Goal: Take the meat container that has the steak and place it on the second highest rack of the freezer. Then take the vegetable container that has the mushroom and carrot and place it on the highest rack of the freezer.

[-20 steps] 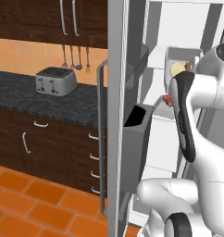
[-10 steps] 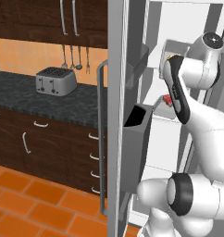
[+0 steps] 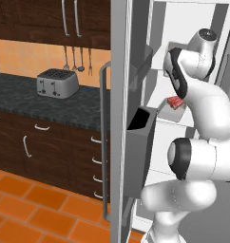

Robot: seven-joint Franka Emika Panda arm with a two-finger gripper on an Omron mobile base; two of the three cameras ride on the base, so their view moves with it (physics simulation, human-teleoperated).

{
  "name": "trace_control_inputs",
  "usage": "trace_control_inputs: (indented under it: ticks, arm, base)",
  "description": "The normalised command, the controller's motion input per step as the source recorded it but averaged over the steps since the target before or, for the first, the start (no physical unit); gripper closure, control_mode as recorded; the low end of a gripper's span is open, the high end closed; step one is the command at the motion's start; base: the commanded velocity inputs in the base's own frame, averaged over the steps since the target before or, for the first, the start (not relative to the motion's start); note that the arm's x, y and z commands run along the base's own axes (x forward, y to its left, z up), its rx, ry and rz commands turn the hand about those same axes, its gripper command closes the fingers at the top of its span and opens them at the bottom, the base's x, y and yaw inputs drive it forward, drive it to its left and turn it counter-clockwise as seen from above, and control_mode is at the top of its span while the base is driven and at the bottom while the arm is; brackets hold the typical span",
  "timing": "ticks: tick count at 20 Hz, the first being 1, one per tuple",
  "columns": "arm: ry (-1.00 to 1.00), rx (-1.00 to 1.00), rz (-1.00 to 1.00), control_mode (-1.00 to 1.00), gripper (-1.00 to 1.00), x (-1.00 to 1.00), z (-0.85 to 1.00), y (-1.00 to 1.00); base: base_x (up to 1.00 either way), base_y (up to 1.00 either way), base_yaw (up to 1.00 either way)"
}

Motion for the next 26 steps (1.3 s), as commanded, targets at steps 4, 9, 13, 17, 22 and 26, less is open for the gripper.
trace_control_inputs:
  ticks: [4, 9, 13, 17, 22, 26]
  arm:
    - [0.07, 0.0, 0.0, -1.0, 1.0, 0.89, 0.0, -0.47]
    - [0.16, 0.0, 0.0, -1.0, 1.0, 1.0, 0.0, -0.38]
    - [0.12, 0.01, 0.0, -1.0, 1.0, 0.83, -0.2, -0.44]
    - [0.0, 0.0, 0.0, -1.0, 1.0, 0.5, -0.86, -0.12]
    - [-0.01, 0.0, 0.02, -1.0, 1.0, 0.08, -0.63, -0.02]
    - [-0.06, 0.0, 0.01, -1.0, -1.0, 0.0, -0.3, 0.01]
  base:
    - [0.0, 0.0, 0.0]
    - [0.0, 0.0, 0.0]
    - [0.0, 0.0, 0.0]
    - [0.0, 0.0, 0.0]
    - [0.0, 0.0, 0.0]
    - [0.0, 0.0, 0.0]
